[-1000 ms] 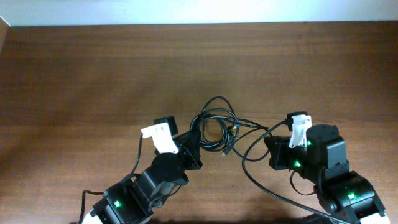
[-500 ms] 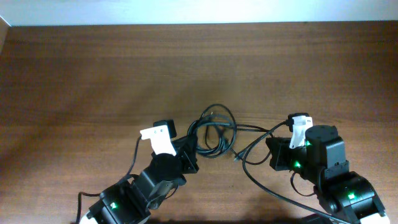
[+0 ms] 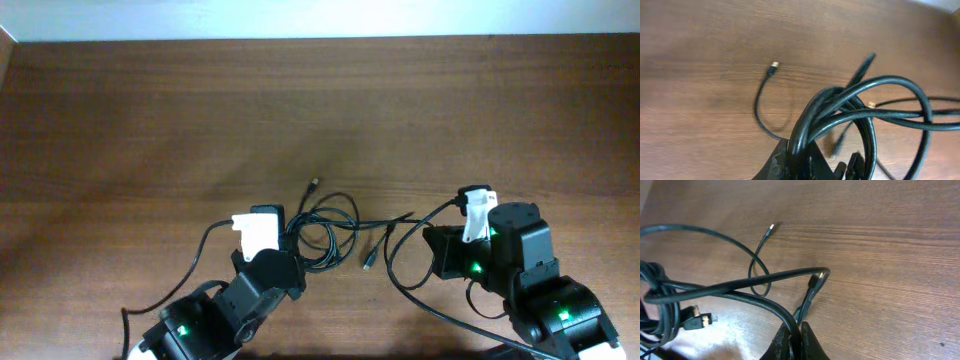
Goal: Untangle cables
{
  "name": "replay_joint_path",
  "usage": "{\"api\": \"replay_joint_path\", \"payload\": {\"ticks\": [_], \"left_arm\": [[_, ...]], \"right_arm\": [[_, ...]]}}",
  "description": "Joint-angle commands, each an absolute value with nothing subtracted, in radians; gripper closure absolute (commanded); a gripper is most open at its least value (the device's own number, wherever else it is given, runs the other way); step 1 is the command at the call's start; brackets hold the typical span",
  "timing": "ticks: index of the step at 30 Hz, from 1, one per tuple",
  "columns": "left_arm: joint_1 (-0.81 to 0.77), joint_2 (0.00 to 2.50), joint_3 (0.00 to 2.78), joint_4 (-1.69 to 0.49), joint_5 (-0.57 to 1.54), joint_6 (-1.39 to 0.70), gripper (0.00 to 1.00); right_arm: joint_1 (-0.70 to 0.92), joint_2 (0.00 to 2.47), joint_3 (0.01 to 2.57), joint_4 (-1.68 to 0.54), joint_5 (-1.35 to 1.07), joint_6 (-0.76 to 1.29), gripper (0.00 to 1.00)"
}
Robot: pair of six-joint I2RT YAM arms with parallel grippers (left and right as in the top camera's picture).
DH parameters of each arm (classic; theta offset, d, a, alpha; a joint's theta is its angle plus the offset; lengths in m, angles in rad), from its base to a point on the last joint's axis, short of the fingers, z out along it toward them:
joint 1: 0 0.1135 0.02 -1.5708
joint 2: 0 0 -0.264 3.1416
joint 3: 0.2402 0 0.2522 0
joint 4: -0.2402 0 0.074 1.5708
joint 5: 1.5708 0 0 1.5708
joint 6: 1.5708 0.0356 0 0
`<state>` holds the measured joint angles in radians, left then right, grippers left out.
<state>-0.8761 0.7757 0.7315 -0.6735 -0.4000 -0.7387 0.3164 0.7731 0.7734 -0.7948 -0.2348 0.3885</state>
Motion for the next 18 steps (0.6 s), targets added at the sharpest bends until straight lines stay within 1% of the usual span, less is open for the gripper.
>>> {"api": "replay_joint_path", "payload": {"ticks": [1, 2, 4, 6, 10, 12, 13, 16, 18], "left_arm": [[-0.854, 0.751, 0.755, -0.717, -0.591, -0.523, 1.00], [-0.854, 0.751, 0.755, -0.717, -0.591, -0.476, 1.00], [-0.854, 0.751, 0.755, -0.717, -0.591, -0.400, 1.00], [-0.854, 0.751, 0.755, -0.716, -0.591, -0.345, 1.00], [-0.854, 0.751, 0.755, -0.716, -0.592, -0.338, 1.00], [-0.854, 0.751, 0.755, -0.716, -0.591, -0.329, 1.00], [-0.854, 0.751, 0.755, -0.715, -0.591, -0.307, 1.00], [-0.854, 0.751, 0.755, -0.685, -0.568, -0.200, 1.00], [-0.854, 0.751, 0.755, -0.635, -0.458, -0.044, 1.00]], "right_arm": [[0.300, 0.764, 0.785, -0.808, -0.135, 0.402, 0.83], [0.300, 0.764, 0.785, -0.807, -0.155, 0.401, 0.70], [0.300, 0.764, 0.785, -0.807, -0.183, 0.398, 0.53], [0.300, 0.764, 0.788, -0.808, -0.209, 0.397, 0.30], [0.300, 0.764, 0.817, -0.809, -0.256, 0.396, 0.13], [0.301, 0.763, 0.843, -0.810, -0.279, 0.379, 0.09], [0.301, 0.763, 0.855, -0.810, -0.296, 0.366, 0.01], [0.301, 0.764, 0.903, -0.832, -0.332, 0.329, 0.01], [0.301, 0.763, 0.936, -0.850, -0.373, 0.277, 0.01]]}}
